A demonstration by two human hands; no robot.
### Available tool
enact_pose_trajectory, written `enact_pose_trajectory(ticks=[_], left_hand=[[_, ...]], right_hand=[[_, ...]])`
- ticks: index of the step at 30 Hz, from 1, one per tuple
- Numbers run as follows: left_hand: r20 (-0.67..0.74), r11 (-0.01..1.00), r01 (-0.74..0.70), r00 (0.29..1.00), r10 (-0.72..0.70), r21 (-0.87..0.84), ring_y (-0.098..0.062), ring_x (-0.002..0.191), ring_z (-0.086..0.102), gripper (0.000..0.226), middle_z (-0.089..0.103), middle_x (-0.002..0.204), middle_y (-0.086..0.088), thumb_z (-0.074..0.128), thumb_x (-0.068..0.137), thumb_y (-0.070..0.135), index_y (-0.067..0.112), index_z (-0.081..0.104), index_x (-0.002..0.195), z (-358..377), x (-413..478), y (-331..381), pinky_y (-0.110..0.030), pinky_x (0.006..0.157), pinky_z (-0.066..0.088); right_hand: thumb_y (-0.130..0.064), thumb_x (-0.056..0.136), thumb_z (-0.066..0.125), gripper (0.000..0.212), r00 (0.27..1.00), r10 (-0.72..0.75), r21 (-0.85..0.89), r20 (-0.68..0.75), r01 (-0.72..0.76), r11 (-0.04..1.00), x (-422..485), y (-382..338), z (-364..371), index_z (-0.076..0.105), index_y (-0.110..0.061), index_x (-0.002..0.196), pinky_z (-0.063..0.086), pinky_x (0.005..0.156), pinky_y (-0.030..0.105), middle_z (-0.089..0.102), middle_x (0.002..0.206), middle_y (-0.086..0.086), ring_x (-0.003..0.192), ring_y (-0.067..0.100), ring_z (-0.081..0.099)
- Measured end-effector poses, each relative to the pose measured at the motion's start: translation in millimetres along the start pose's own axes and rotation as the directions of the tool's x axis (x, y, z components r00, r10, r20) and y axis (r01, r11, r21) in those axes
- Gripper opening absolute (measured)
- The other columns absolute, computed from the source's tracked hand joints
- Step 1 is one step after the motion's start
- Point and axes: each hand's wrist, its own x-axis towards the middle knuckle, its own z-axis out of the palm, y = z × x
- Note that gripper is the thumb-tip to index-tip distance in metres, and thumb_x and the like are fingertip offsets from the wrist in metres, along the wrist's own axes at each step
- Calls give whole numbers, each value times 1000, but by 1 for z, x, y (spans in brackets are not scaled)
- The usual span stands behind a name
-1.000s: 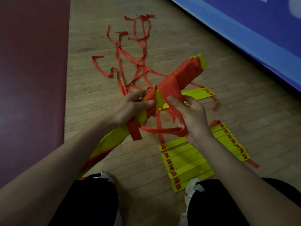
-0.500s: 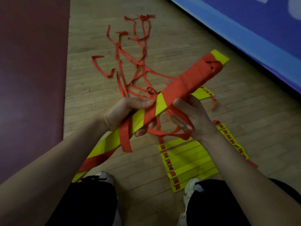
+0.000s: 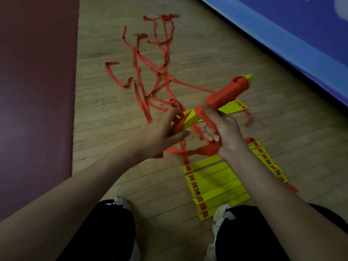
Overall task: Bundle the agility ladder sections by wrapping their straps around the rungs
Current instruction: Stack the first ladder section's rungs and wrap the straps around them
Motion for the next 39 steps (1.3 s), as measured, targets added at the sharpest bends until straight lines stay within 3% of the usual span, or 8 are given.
enact_pose_trajectory(ticks=[8,11,13,19,23,28,33,39], left_hand=[[-15,927,-107,993,121,359,-37,100,60,57,51,128,-6,32,92,46,16,39,140,6,1,-5,-47,73,52],[-58,938,-53,995,77,342,-38,107,58,45,55,131,-9,45,99,30,14,40,141,5,4,-4,-41,76,48],[-83,954,-32,995,59,300,-36,105,57,42,60,123,-11,49,98,25,13,43,138,3,5,-3,-35,71,41],[-85,981,75,995,-60,178,-31,87,62,38,66,93,-12,54,96,23,15,47,133,-4,8,-7,-36,70,46],[-42,974,176,982,-183,-143,-21,66,62,26,63,79,-11,57,95,14,12,54,120,-10,9,-5,-32,62,50],[70,735,300,943,-327,-608,-28,65,57,22,58,87,-25,58,90,1,-4,49,110,-23,8,10,-26,47,50],[202,616,302,952,-229,-727,-35,67,61,25,67,98,-31,67,81,9,4,55,103,-36,3,10,-36,60,49],[331,458,313,943,-41,-832,-31,54,60,17,65,88,-27,53,84,10,5,51,100,-37,-1,12,-32,48,49]], right_hand=[[-27,82,72,37,991,9,-95,-134,-22,995,8,5,-4,51,-16,53,34,38,20,40,37,-7,31,5,35],[-31,76,78,22,993,1,-163,-118,-20,986,9,12,-4,69,-11,71,56,71,37,70,65,2,62,14,64],[-42,65,84,40,987,-5,-216,-159,-29,976,6,15,-2,73,-8,85,53,87,47,74,86,10,82,25,68],[-42,67,82,32,979,-121,-317,-163,64,946,1,16,1,72,-11,72,45,67,38,68,73,11,69,21,56],[-37,74,79,27,967,-210,-365,-141,147,920,-5,18,5,69,-12,72,41,60,34,63,67,5,63,17,51],[-44,61,79,34,978,-157,-247,-135,120,961,-11,10,11,62,-17,73,32,38,19,55,51,-7,39,5,39],[-43,54,78,62,990,-105,-127,-89,93,988,-14,1,13,56,-8,101,26,32,16,49,43,-5,28,7,34],[-3,85,49,5,976,-103,114,192,83,990,-33,-17,21,46,-3,82,29,27,10,51,36,-3,21,2,40]])
